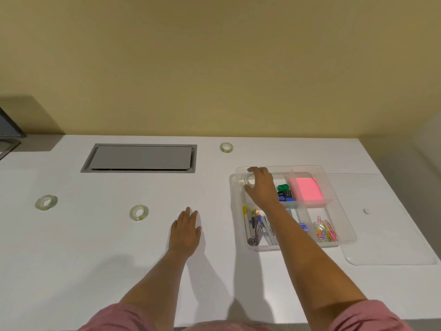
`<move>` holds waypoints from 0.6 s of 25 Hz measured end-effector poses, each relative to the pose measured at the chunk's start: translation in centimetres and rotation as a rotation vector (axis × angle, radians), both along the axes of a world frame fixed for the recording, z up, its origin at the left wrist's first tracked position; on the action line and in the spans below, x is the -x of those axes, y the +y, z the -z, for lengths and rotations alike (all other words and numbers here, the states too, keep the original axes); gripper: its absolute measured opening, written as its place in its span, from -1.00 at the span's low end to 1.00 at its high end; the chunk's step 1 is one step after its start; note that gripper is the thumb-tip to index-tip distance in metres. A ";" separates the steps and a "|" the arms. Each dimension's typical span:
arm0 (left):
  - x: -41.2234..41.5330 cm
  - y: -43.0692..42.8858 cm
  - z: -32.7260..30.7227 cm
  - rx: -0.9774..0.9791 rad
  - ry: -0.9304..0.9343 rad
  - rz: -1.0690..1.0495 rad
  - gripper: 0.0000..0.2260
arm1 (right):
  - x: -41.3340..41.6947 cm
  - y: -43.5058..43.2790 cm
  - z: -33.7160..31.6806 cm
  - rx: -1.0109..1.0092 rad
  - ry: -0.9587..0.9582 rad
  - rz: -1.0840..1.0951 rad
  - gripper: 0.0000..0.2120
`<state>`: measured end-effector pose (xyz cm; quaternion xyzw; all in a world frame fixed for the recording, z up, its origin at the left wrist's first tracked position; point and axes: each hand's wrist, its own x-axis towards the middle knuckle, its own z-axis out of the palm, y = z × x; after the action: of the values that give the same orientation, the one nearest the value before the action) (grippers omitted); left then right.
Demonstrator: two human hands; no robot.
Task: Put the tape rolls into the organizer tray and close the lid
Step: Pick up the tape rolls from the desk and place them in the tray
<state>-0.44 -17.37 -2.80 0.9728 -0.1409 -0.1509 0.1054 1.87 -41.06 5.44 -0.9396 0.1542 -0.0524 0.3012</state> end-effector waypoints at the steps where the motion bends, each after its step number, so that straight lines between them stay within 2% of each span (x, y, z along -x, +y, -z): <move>1: -0.2 -0.2 0.1 -0.006 -0.004 0.001 -0.54 | -0.2 -0.8 0.3 0.029 0.045 -0.006 -0.56; 6: -2.5 -1.7 0.3 0.015 0.002 -0.023 -0.54 | -1.7 -3.1 2.3 0.178 0.234 -0.096 -0.56; 15: -5.4 -3.4 1.2 0.034 -0.036 -0.058 -0.55 | -4.3 -3.6 5.1 0.466 0.317 -0.252 -0.58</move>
<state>4.95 -20.79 -4.02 0.9771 -0.1170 -0.1276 0.1238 6.14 -44.65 0.38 -0.9915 0.0651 0.0985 0.0539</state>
